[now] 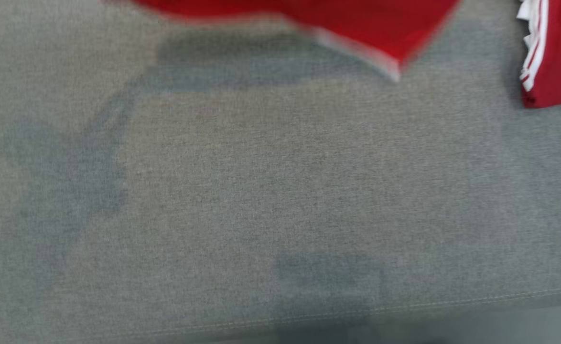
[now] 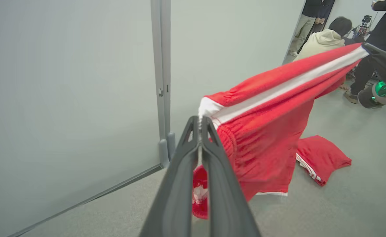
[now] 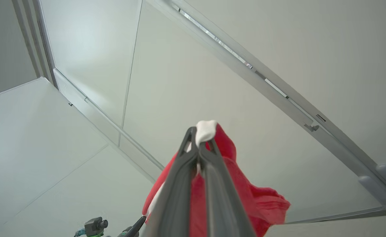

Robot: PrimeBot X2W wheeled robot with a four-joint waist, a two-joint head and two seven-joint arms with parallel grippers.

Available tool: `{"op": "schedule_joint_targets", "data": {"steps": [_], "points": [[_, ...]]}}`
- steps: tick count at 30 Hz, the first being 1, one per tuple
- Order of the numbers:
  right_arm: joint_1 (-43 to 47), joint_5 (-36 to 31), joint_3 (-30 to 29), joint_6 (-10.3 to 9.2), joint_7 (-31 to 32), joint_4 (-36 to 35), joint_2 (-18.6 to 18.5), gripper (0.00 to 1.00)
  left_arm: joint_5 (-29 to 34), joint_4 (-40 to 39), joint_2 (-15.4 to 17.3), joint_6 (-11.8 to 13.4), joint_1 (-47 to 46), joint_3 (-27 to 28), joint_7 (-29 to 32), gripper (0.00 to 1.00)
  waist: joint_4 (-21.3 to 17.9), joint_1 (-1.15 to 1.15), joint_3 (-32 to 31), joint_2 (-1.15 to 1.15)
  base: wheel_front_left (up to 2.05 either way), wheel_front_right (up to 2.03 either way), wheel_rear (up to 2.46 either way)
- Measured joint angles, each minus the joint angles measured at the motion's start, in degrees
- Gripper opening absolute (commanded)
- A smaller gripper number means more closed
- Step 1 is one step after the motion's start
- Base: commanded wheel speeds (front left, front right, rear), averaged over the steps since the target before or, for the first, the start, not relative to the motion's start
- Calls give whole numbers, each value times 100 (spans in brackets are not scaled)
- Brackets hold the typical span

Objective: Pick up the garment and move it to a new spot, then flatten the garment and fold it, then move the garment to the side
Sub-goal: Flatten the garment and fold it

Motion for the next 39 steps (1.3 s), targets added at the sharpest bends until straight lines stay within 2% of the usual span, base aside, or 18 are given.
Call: {"op": "schedule_joint_targets", "data": {"steps": [4, 6, 9, 12, 16, 18, 21, 27, 32, 36, 39], "points": [[-990, -347, 494, -9, -500, 47, 454, 0, 603, 56, -410, 11, -659, -126, -415, 0, 71, 0, 329, 0, 0, 0, 0], [-1152, -627, 801, -9, -552, 22, 509, 0, 864, 84, -627, 10, -716, -270, -634, 0, 85, 0, 498, 0, 0, 0, 0], [-1058, -828, 1283, -10, -617, 86, 811, 0, 1226, 244, -984, -107, -577, -656, -1006, 0, 86, 0, 738, 0, 0, 0, 0], [-419, -1005, 1894, -10, -632, 257, 1187, 0, 1358, 527, -1296, -197, 212, -1023, -1395, 0, 56, 0, 916, 0, 0, 0, 0], [1062, -1238, 2616, -11, -788, 831, 1479, 0, 1515, 1143, -1641, -255, 1694, -1626, -1908, 0, -56, 0, 958, 0, 0, 0, 0], [1630, -1291, 2836, -8, -898, 1081, 1560, 0, 1611, 1481, -1736, -258, 2297, -1840, -2148, 0, -92, 0, 898, 0, 0, 0, 0], [1790, -1365, 2955, 100, -1057, 1247, 1656, 0, 1647, 1840, -1762, -321, 2828, -1929, -2515, 0, -144, -2, 733, -1, 0, 0, 0], [2167, -1365, 3101, 296, -1077, 1522, 1686, 0, 1555, 2262, -1822, -512, 3122, -1923, -2883, 0, -237, -2, 306, 0, 0, 0, 0], [2292, -1252, 2942, 305, -1060, 1661, 1429, 0, 1218, 2369, -1800, -734, 3248, -1845, -2925, 0, -289, -2, -84, 0, 0, 0, 0], [2348, -980, 2796, 344, -871, 1644, 1160, 0, 720, 2238, -1707, -1023, 3496, -1997, -2563, 0, -301, -2, -403, 0, 0, 0, 0], [2463, -853, 2766, 343, -664, 1623, 856, 0, 468, 2045, -1538, -1106, 3712, -2190, -2235, 0, -286, -2, -632, 0, 0, 0, 0]]}}
